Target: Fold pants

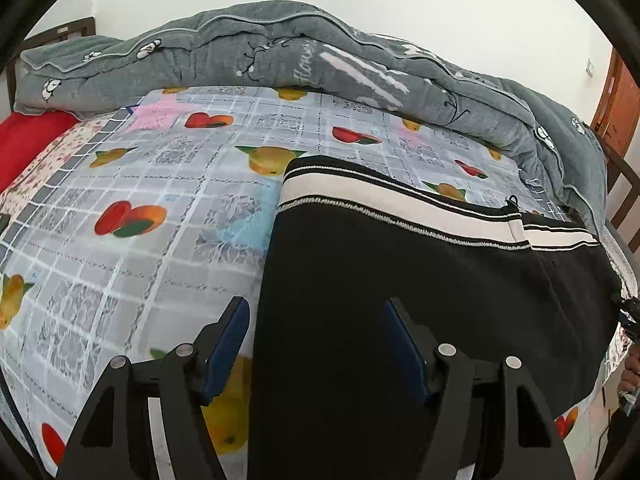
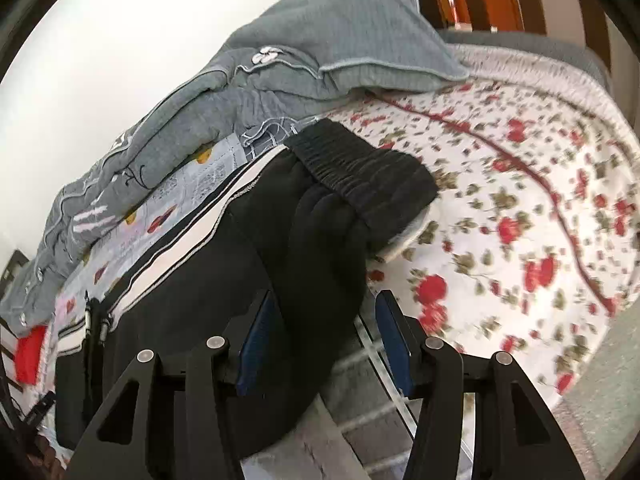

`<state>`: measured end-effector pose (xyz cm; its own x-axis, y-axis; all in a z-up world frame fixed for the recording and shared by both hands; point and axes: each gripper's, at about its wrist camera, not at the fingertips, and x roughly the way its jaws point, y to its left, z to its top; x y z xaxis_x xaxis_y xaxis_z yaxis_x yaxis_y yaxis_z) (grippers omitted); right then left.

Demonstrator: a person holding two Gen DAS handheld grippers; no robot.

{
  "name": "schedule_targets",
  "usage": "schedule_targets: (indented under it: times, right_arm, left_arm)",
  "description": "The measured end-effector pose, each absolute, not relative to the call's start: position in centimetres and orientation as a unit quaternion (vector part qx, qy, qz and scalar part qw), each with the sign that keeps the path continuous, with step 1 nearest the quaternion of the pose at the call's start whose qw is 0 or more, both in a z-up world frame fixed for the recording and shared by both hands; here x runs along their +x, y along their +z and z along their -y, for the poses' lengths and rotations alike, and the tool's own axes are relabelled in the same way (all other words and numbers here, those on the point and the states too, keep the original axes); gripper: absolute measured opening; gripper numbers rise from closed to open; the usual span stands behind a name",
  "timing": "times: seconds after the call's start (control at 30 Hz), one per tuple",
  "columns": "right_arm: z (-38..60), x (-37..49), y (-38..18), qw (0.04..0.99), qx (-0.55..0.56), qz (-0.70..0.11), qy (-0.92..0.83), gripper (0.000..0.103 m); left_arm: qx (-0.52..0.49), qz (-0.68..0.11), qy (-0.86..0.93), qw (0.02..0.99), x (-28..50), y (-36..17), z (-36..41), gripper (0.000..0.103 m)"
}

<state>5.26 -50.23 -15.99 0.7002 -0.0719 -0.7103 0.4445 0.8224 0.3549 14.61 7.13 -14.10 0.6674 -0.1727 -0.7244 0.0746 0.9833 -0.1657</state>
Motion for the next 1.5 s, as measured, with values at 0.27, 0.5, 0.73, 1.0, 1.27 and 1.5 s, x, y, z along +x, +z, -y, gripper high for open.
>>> schedule_targets:
  times: [0.27,0.5,0.73,1.0,1.27,1.5]
  right_arm:
    - [51.0,9.0,-17.7,0.883,0.261,-0.364,-0.138,0.052]
    - [50.4,10.3,-17.7,0.887,0.234,-0.369,-0.153,0.054]
    - [49.4,9.3,-16.3,0.904,0.196,-0.342,-0.167,0.022]
    - [48.8,10.7,-16.7,0.897,0.180,-0.366,-0.171,0.029]
    - [44.5,9.6,-10.8,0.932,0.089,-0.298,-0.185,0.015]
    - [40.0,11.1,-6.3,0.953,0.060,-0.247,-0.162,0.014]
  left_arm:
    - [-0.041,-0.415,-0.065,0.907,16.3,-14.4,-6.0,0.066]
    - [-0.035,-0.431,-0.059,0.900,17.8,-15.1,-6.0,0.066]
    - [-0.054,-0.453,-0.083,0.886,18.9,-16.6,-6.7,0.061]
    - [-0.094,-0.455,-0.086,0.882,19.4,-16.5,-7.9,0.041]
    - [-0.129,-0.428,-0.095,0.890,19.3,-14.5,-9.0,0.011]
    - [-0.145,-0.393,-0.105,0.902,19.7,-12.1,-10.7,0.011]
